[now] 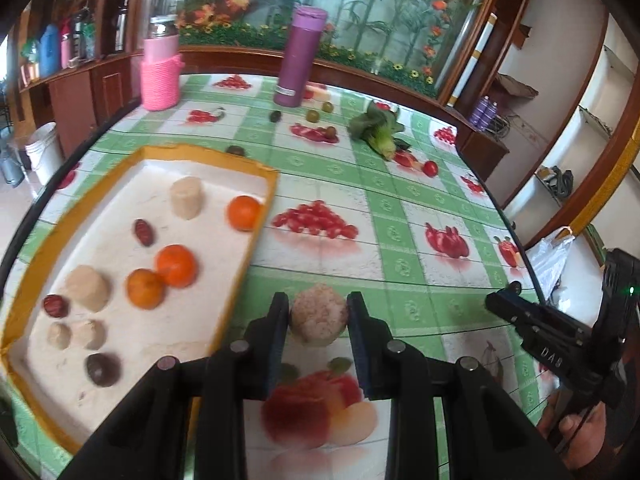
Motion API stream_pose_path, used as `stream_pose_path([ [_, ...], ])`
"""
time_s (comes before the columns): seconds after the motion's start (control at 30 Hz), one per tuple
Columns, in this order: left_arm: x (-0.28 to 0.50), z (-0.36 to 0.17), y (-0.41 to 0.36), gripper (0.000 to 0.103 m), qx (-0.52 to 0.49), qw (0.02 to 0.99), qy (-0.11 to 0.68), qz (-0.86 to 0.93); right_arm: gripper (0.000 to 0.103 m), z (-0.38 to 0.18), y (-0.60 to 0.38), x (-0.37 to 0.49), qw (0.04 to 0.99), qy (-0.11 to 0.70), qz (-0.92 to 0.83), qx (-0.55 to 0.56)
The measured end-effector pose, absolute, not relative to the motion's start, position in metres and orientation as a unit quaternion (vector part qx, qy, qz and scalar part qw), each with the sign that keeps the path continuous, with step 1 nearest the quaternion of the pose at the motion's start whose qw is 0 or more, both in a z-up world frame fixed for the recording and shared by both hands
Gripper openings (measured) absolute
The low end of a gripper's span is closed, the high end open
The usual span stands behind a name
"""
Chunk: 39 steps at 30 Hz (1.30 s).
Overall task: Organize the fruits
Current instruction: 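Carry the dark date and tan cake over the white tray and open both tools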
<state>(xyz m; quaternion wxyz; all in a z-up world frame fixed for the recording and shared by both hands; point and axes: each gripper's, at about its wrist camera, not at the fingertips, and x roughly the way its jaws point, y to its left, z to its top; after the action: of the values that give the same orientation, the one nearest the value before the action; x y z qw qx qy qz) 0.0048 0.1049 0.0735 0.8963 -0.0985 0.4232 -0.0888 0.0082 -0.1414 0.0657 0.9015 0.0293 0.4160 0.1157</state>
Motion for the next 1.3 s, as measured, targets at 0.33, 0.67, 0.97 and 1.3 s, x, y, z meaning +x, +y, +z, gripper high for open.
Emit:
stream_pose_path([
  [0.33, -0.021, 0.062, 0.092, 0.032, -0.082, 0.888, 0.433, -0.131, 0.036, 0.065, -0.230, -0.042, 0.905, 0.414, -0.036, 0.094],
  [0.67, -0.023, 0.036, 0.057, 0.032, -0.070, 0.867, 0.463, -0.170, 0.051, 0.050, -0.261, -0.005, 0.894, 0.421, -0.083, 0.129],
  [0.97, -0.032, 0.038, 0.060, 0.032, -0.071, 0.867, 0.463, -0.171, 0.030, 0.025, -0.264, 0.043, 0.882, 0.456, -0.097, 0.064],
  [1.3, -0.036, 0.047, 0.067, 0.032, -0.088, 0.871, 0.454, -0.165, 0.022, 0.053, -0.227, 0.019, 0.900, 0.434, -0.023, 0.038],
])
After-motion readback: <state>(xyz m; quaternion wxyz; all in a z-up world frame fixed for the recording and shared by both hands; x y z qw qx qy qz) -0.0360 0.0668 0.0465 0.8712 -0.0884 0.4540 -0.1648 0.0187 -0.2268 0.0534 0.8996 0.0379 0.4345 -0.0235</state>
